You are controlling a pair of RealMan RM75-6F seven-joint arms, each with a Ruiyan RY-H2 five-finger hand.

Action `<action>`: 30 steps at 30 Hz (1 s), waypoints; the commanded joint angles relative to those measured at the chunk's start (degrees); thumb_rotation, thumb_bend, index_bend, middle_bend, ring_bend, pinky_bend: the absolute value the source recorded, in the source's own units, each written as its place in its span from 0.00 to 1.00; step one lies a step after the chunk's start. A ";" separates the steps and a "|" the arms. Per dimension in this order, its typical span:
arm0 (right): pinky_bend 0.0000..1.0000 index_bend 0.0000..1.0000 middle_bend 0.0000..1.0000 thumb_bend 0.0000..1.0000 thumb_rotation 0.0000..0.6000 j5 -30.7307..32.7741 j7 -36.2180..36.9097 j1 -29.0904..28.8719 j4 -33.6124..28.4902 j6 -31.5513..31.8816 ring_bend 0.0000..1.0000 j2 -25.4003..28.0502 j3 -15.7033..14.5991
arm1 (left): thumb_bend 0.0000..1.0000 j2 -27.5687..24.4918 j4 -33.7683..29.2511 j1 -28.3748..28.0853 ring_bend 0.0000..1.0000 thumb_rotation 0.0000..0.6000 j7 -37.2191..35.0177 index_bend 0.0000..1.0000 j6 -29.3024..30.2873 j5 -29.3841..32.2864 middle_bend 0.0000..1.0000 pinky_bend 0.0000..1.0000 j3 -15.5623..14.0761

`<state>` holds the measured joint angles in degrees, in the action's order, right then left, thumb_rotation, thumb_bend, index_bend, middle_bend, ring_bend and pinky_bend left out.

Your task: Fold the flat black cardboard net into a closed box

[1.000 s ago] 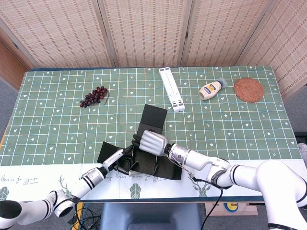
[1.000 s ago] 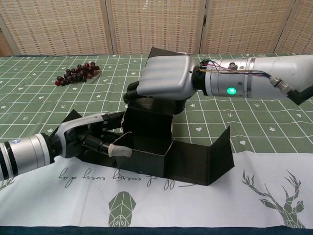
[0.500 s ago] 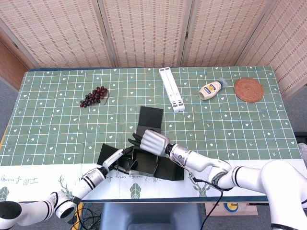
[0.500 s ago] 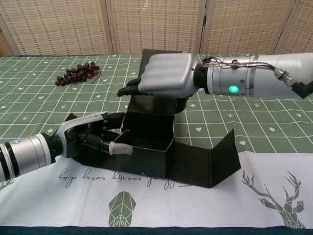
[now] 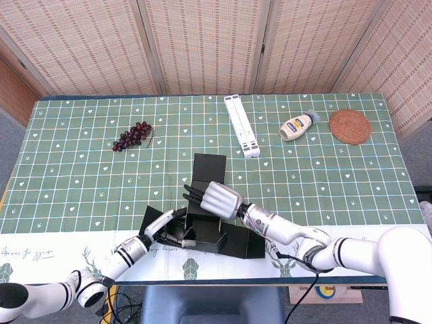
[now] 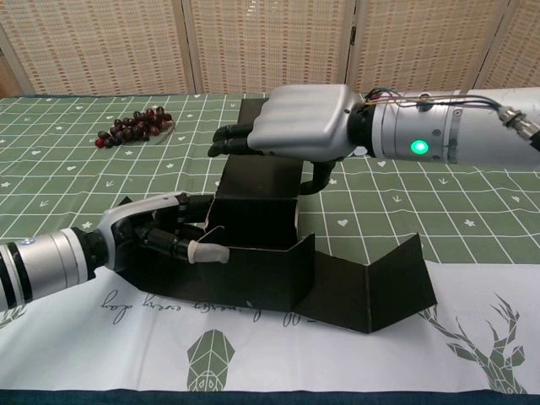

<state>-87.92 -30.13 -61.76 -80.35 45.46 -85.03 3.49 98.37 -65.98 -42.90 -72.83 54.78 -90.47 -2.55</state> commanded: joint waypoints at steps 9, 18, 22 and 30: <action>0.96 0.00 0.01 0.25 1.00 -2.36 10.33 6.25 -6.38 9.79 0.74 6.35 -0.41 | 0.12 -4.04 -2.61 0.36 0.56 1.00 -3.60 0.26 1.26 -0.78 0.28 0.50 -0.48; 0.96 0.00 0.03 0.25 1.00 -3.17 16.59 13.45 -8.63 18.47 0.74 10.17 -1.63 | 0.12 -9.59 -4.77 1.14 0.55 1.00 -9.92 0.27 2.95 -0.44 0.28 0.50 -0.34; 0.96 0.00 0.04 0.25 1.00 -3.35 18.85 16.98 -9.17 21.96 0.74 10.77 -2.49 | 0.12 -12.19 -5.11 1.41 0.55 1.00 -14.17 0.26 3.63 0.27 0.28 0.50 0.47; 0.96 0.00 0.06 0.25 1.00 -4.42 24.57 22.53 -5.92 28.47 0.74 7.03 -3.07 | 0.12 -15.52 -4.81 0.95 0.55 1.00 -19.46 0.26 2.57 1.09 0.28 0.50 1.55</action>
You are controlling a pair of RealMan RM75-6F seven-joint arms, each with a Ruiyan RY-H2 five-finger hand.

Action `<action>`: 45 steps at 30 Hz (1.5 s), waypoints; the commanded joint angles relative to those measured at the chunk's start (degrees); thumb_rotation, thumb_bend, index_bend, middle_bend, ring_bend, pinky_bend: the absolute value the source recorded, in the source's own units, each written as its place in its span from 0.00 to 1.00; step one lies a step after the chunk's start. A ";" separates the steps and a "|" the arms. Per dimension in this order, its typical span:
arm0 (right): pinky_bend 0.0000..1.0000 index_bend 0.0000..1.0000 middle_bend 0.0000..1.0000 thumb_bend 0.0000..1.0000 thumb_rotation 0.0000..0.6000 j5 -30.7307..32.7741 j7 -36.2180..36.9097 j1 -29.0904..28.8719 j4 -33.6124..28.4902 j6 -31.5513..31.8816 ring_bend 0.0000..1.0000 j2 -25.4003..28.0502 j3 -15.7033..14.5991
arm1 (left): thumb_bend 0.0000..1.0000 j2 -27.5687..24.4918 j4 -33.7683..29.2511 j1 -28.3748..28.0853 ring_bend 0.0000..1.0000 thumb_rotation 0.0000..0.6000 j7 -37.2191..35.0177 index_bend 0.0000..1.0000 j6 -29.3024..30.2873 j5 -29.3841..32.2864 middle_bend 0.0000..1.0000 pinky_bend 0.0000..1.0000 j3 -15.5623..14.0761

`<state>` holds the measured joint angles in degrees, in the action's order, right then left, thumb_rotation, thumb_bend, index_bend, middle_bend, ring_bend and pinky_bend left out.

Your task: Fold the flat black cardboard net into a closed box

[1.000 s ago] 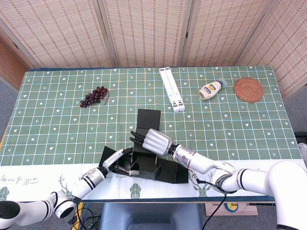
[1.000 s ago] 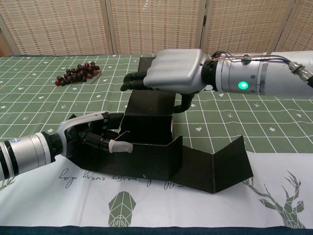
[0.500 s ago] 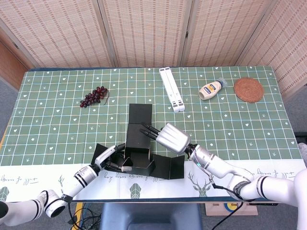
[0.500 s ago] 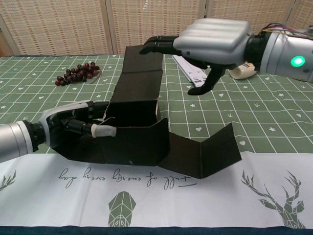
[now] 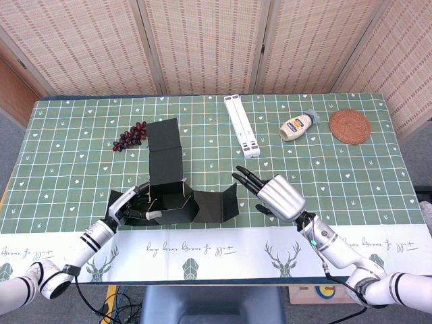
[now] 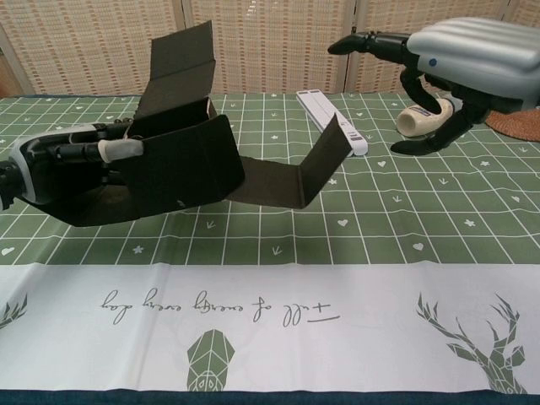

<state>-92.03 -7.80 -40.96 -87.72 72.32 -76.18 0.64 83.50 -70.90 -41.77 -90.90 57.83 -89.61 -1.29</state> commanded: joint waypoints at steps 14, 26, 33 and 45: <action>0.96 0.00 0.03 0.20 1.00 -2.66 1.56 4.66 13.72 10.33 0.71 -18.99 4.23 | 0.12 -5.49 -1.82 -2.08 0.55 1.00 -13.32 0.25 -0.68 -3.51 0.28 0.50 -0.77; 0.96 0.00 0.00 0.02 1.00 -3.37 6.00 3.33 25.10 14.57 0.66 -32.11 8.15 | 0.12 -7.58 -4.50 -2.69 0.55 1.00 -15.42 0.25 -0.46 -3.55 0.28 0.50 -1.13; 0.96 0.00 0.00 0.06 1.00 -5.77 10.68 0.05 34.29 18.49 0.65 -38.78 10.49 | 0.12 -7.88 -5.45 -3.32 0.55 1.00 -15.33 0.24 -0.42 -4.79 0.28 0.50 -1.96; 0.96 0.00 0.00 0.15 1.00 -8.71 12.47 -4.29 40.70 22.01 0.65 -40.69 11.29 | 0.12 -7.11 -3.06 -3.96 0.55 1.00 -14.80 0.24 1.17 -7.32 0.28 0.50 -3.92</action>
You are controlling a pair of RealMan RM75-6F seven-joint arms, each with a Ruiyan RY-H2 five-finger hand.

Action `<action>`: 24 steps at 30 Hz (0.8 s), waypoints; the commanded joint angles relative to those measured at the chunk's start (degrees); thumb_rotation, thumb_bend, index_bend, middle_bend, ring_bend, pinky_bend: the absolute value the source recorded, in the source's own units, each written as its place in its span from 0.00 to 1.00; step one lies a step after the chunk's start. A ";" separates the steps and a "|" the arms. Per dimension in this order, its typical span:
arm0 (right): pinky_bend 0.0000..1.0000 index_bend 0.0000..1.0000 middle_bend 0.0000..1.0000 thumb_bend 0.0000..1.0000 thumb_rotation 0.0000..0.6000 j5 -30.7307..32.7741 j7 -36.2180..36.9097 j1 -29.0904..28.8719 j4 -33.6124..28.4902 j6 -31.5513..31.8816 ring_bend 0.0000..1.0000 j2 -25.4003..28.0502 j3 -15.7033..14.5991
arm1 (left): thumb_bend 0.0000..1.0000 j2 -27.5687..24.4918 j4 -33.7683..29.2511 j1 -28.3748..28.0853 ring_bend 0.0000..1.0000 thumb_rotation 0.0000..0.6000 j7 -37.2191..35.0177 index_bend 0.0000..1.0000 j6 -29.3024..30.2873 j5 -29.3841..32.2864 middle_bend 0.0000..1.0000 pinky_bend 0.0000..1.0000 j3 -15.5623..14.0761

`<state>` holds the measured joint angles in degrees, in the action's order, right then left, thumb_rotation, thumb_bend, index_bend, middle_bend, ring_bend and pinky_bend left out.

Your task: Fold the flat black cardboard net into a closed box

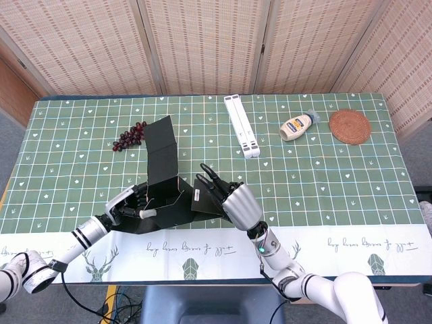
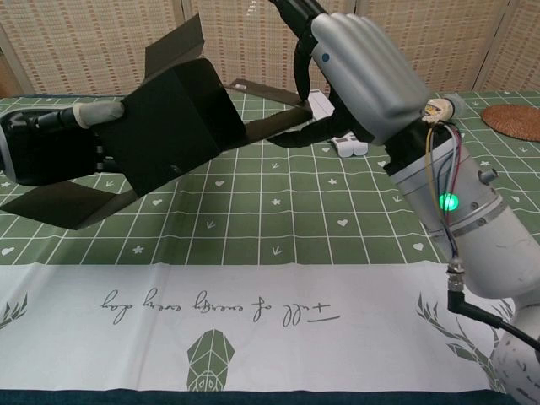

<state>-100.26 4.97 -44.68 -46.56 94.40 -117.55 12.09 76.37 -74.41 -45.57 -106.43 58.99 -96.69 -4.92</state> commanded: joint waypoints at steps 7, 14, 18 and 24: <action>0.96 0.00 0.00 0.15 1.00 -0.47 -2.45 -1.15 -4.66 -2.86 0.65 3.67 -1.37 | 0.12 0.12 0.68 -0.12 0.55 1.00 3.70 0.24 0.50 0.02 0.28 0.50 -0.71; 0.96 0.00 0.01 0.14 1.00 -0.67 -4.31 -0.87 -7.67 -3.42 0.65 6.17 -2.15 | 0.12 0.01 0.38 0.05 0.55 1.00 6.58 0.24 0.30 1.02 0.28 0.50 -0.74; 0.96 0.00 0.02 0.13 1.00 -0.44 -5.13 -0.10 -8.96 -3.72 0.65 7.22 -2.82 | 0.12 -0.01 0.87 0.08 0.55 1.00 6.03 0.24 0.41 1.14 0.28 0.50 -0.91; 0.96 0.00 0.02 0.13 1.00 -0.19 -5.55 0.29 -9.49 -4.12 0.65 7.66 -3.17 | 0.12 -0.07 1.01 0.05 0.55 1.00 6.95 0.24 0.23 1.33 0.28 0.50 -1.09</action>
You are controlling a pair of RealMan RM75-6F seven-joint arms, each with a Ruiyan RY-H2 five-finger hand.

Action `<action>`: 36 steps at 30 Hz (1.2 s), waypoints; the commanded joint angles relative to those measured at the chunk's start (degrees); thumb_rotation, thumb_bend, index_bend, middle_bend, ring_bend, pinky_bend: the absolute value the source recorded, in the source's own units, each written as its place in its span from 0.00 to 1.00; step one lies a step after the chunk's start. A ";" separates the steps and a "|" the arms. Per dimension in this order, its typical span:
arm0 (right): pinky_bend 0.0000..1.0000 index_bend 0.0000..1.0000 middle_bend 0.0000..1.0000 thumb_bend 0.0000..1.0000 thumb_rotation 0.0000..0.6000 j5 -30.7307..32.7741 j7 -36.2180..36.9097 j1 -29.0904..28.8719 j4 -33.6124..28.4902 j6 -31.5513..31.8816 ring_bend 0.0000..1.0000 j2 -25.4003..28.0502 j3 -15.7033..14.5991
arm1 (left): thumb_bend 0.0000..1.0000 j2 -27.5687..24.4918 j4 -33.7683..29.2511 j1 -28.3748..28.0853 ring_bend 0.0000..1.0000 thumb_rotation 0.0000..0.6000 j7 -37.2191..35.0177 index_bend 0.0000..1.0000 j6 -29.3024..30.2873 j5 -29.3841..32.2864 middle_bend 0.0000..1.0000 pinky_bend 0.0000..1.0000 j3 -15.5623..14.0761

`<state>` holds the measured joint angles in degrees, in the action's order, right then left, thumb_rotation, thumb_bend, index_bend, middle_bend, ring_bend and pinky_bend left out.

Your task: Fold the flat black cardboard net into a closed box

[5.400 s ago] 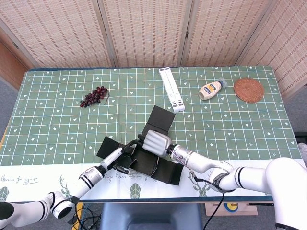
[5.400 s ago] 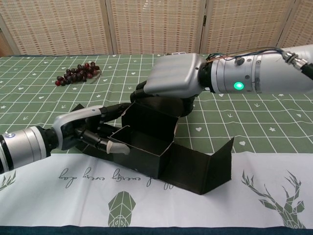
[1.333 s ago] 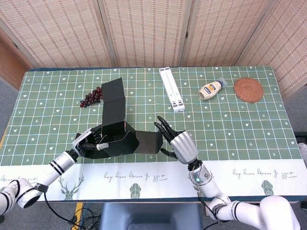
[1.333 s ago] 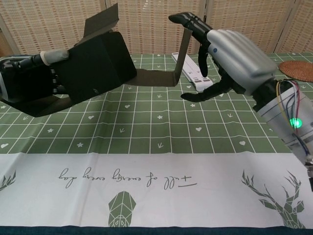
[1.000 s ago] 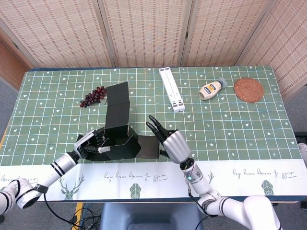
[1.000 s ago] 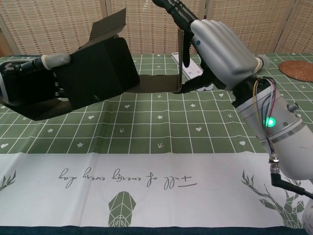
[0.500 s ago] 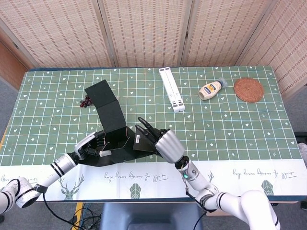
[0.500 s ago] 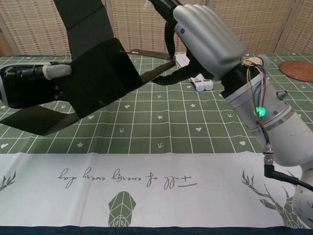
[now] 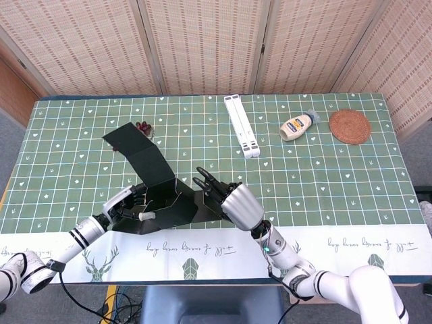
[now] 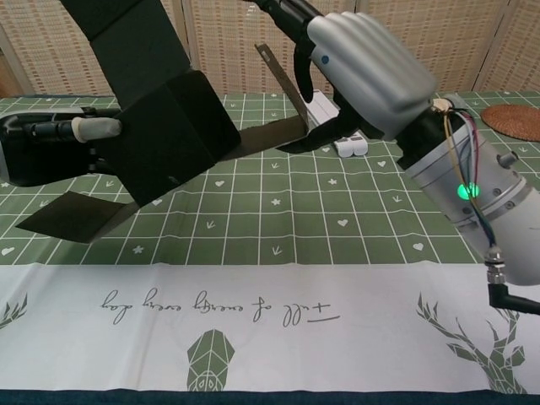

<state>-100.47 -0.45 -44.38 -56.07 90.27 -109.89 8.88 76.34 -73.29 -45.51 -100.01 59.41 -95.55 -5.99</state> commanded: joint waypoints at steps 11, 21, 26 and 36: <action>0.96 0.00 0.05 0.13 1.00 -0.36 -0.89 -1.26 -0.15 -0.59 0.65 0.49 0.70 | 0.12 -0.02 -1.24 -0.63 0.55 1.00 5.83 0.24 -1.92 0.87 0.28 0.50 0.21; 0.96 0.00 0.07 0.13 1.00 -1.07 -2.36 -2.14 -1.05 -2.17 0.65 1.31 -0.02 | 0.12 0.58 -2.16 -1.41 0.55 1.00 12.34 0.23 -3.83 1.08 0.28 0.50 0.30; 0.96 0.00 0.09 0.13 1.00 -1.24 -2.95 -2.33 -1.02 -3.19 0.65 1.58 -0.62 | 0.12 1.11 -2.33 -1.66 0.55 1.00 14.63 0.23 -4.55 1.45 0.28 0.50 0.50; 0.96 0.00 0.13 0.13 1.00 -2.38 -3.70 -3.40 0.83 -6.62 0.65 0.61 -3.07 | 0.12 3.75 -1.75 -1.28 0.55 1.00 20.72 0.23 -5.43 2.28 0.28 0.50 0.60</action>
<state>-102.68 -4.08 -47.62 -55.51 83.92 -109.10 6.07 79.53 -75.19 -46.97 -80.21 54.13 -93.56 -5.46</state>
